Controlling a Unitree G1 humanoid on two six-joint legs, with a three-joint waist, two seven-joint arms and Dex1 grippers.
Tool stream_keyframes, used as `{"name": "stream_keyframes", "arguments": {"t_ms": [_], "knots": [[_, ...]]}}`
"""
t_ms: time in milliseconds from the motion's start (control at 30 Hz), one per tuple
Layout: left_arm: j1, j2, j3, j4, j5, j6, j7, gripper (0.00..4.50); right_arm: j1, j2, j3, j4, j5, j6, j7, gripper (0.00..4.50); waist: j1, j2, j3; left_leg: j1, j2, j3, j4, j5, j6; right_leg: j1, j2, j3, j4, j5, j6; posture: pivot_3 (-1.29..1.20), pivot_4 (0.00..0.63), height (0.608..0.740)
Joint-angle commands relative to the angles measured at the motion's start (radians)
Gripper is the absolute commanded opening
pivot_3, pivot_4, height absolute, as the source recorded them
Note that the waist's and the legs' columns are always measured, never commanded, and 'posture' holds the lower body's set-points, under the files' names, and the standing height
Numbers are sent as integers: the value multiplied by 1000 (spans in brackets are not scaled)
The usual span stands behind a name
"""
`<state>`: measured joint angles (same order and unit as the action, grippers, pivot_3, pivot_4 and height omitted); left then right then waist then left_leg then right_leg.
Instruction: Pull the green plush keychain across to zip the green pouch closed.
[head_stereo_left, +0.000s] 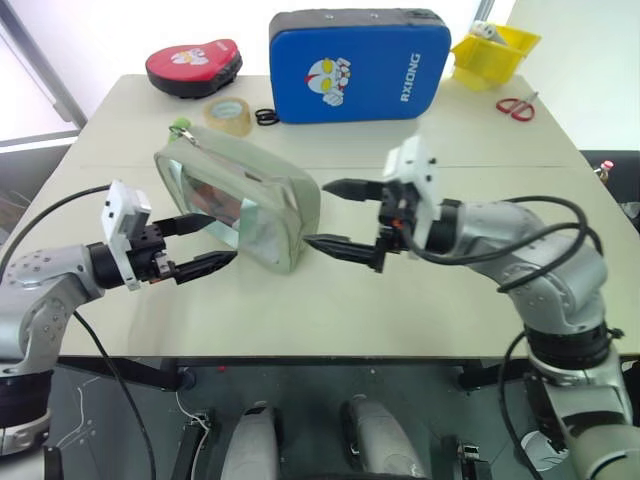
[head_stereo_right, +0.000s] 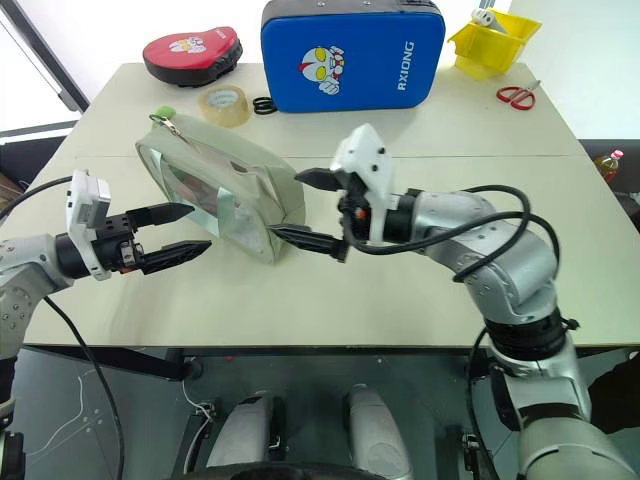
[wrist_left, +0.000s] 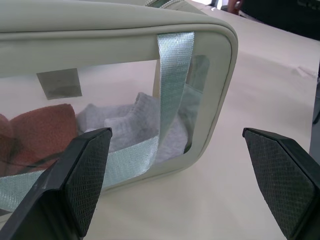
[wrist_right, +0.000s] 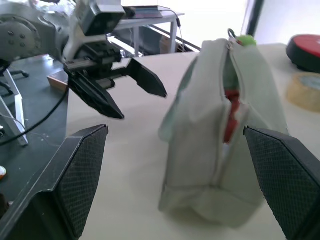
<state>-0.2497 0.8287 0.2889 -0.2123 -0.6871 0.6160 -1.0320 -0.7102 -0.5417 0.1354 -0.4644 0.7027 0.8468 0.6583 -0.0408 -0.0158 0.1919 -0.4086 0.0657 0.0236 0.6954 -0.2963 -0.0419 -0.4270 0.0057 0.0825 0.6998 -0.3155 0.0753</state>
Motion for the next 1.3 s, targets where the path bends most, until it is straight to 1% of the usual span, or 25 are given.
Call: {"name": "stream_keyframes", "arguments": {"t_ms": [33,167,300,433,533,767,933,1100,1167,1233,1300], "knots": [[-9,15,26,-32,-16,-8,1,4473,-77,58,75,13,-57,5,-26,4500,-3,0,0,0,0,0,0,0,0,0,0,0,0,0,0,0,150,737],[-13,22,29,-34,-18,0,1,4473,-251,105,86,127,-91,86,-60,4500,-5,0,0,0,0,0,0,0,0,-1,0,0,1,0,0,0,150,737],[-25,22,19,-21,-12,-2,-3,4473,-461,156,90,338,-131,170,-71,4500,-5,0,0,0,0,1,-1,0,0,-2,0,0,1,0,0,0,150,737],[-20,20,21,-21,-12,-6,-5,4473,-628,239,103,525,-162,222,-60,4500,-5,0,0,0,0,1,-3,0,0,-3,0,0,1,0,0,0,150,737],[6,32,59,-26,-32,-1,-22,4473,-722,315,118,656,-184,243,-45,4500,-10,0,0,0,0,1,-6,0,0,-5,-1,1,0,0,0,0,150,737],[109,73,143,-50,-51,-11,-62,4473,-804,448,145,833,-258,199,-22,4500,-31,-1,0,-1,1,1,-12,1,-2,-9,-2,1,0,0,-1,0,150,737],[129,71,148,-72,-55,-9,-49,4473,-819,500,200,891,-330,164,15,4500,-32,-1,0,-1,1,1,-12,2,-3,-9,-3,1,0,0,-1,0,150,737],[121,80,142,-69,-49,-7,-49,4473,-801,532,267,915,-416,92,47,4500,-32,-1,0,-1,0,1,-12,2,-3,-9,-2,1,0,0,-1,0,150,737],[112,83,135,-65,-46,-7,-47,4500,-798,545,275,942,-442,70,50,3960,-32,-1,0,-1,0,1,-12,2,-3,-9,-2,1,0,0,-1,0,150,737],[105,84,127,-63,-43,-9,-47,4500,-796,551,284,956,-459,64,67,3169,-32,-1,0,-1,0,1,-12,2,-3,-9,-2,1,0,0,-1,0,150,737],[102,85,124,-61,-40,-10,-49,4500,-794,555,293,961,-470,64,94,2033,-32,-1,0,-1,0,1,-12,2,-4,-9,-2,1,0,0,-1,0,150,737]]}}
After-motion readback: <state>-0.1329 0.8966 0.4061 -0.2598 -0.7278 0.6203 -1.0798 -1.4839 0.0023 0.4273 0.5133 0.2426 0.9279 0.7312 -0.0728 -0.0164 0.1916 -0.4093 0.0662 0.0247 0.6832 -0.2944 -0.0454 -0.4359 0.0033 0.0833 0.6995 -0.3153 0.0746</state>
